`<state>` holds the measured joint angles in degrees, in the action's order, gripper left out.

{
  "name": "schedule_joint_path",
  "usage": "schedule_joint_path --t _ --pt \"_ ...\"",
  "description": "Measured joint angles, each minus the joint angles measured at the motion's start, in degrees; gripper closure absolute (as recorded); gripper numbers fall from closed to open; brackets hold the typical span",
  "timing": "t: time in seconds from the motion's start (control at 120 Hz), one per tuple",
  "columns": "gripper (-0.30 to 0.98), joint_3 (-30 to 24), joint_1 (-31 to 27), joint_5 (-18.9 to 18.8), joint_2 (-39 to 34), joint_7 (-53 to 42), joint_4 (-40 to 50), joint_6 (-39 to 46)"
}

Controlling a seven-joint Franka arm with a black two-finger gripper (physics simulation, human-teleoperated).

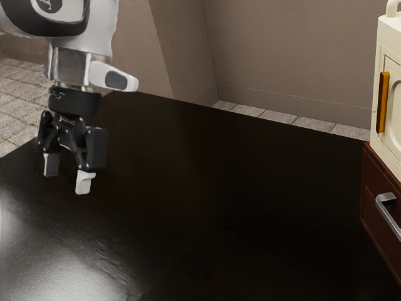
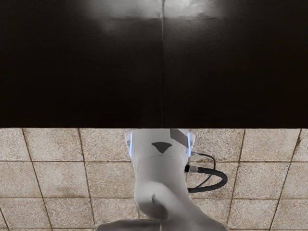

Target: Pull the drawer handle with one arm to open the drawer

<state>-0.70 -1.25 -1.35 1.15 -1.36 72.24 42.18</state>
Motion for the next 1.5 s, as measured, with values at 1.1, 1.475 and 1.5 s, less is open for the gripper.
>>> schedule_joint_path --t 1.1,1.475,1.5 --pt "0.00 -0.19 -6.54 3.49 -4.41 -2.45 -2.38 26.73" --pt "0.00 -6.07 -10.24 17.66 -25.04 7.07 38.50 53.77" --pt "0.00 -6.89 -10.89 20.09 -24.91 8.38 39.57 55.84"
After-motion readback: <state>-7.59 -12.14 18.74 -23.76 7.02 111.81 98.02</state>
